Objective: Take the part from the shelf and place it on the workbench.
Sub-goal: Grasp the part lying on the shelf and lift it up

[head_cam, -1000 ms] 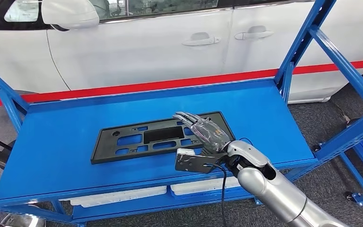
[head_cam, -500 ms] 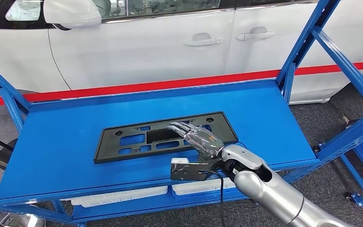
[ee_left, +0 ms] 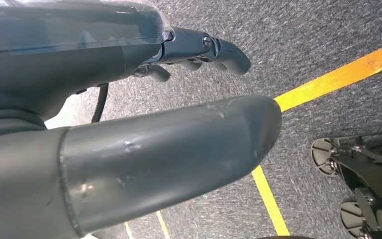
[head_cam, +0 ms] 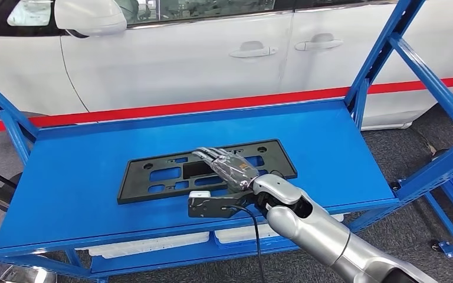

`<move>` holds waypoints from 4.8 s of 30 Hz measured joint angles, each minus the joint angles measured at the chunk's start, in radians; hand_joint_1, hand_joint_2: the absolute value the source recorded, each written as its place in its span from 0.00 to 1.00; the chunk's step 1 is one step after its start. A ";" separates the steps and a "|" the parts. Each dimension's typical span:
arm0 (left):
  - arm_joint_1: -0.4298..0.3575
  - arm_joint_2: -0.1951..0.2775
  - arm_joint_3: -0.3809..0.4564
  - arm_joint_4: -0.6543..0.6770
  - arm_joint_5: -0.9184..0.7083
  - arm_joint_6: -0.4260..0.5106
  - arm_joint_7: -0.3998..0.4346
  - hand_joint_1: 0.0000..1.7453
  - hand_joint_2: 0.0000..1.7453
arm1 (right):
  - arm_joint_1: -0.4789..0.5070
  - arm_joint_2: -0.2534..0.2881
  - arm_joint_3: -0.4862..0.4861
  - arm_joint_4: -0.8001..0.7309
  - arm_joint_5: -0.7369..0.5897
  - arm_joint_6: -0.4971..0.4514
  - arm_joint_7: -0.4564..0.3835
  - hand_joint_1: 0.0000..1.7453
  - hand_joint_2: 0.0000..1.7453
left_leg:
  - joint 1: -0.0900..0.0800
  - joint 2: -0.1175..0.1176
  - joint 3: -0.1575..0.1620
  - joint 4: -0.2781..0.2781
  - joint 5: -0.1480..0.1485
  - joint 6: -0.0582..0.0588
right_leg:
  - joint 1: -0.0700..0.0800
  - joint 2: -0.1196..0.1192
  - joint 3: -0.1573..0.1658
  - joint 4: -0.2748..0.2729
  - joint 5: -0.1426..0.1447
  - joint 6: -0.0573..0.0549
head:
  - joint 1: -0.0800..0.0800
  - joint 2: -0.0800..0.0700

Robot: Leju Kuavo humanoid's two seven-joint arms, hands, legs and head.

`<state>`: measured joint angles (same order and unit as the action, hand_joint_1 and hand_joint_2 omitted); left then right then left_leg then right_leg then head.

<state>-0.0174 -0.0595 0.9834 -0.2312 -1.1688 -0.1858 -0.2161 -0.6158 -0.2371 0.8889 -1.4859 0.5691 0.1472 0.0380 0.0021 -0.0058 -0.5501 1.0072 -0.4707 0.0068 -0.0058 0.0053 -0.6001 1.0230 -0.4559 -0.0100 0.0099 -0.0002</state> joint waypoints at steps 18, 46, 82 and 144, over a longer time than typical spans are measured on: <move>-0.001 -0.003 0.016 0.000 -0.002 0.000 0.002 0.00 0.00 | -0.020 0.071 -0.008 0.162 0.091 -0.050 0.014 0.00 1.00 | 0.000 0.000 0.000 0.000 0.000 0.000 | 0.000 0.000 0.000 0.000 0.000 0.000 | 0.000 0.000; -0.004 -0.008 0.018 0.000 -0.003 -0.002 0.001 0.00 0.00 | -0.018 0.175 -0.011 0.331 0.119 -0.049 0.016 0.22 1.00 | 0.000 0.000 0.000 0.000 0.000 0.000 | 0.000 0.000 0.001 0.000 0.000 0.000 | 0.000 0.000; -0.004 -0.011 0.040 0.000 0.024 -0.045 0.006 0.00 1.00 | -0.009 0.171 -0.014 0.335 0.149 -0.071 0.015 1.00 1.00 | 0.000 0.000 0.007 0.001 -0.001 -0.001 | 0.000 0.000 0.007 -0.001 0.000 0.000 | 0.000 0.000; 0.014 -0.019 0.068 -0.002 -0.024 -0.007 0.024 0.00 1.00 | 0.119 -0.007 -0.216 -0.083 0.433 -0.272 -0.003 1.00 1.00 | 0.005 0.007 -0.002 -0.019 0.029 0.030 | -0.010 -0.002 -0.054 0.153 -0.087 0.033 | 0.000 0.000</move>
<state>-0.0032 -0.0783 1.0513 -0.2327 -1.1929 -0.1930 -0.1919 -0.4969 -0.2443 0.6731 -1.5685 1.0019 -0.1247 0.0345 0.0074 0.0016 -0.5521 0.9881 -0.4419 0.0368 -0.0161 0.0035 -0.6541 1.1764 -0.5432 0.0233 0.0100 -0.0002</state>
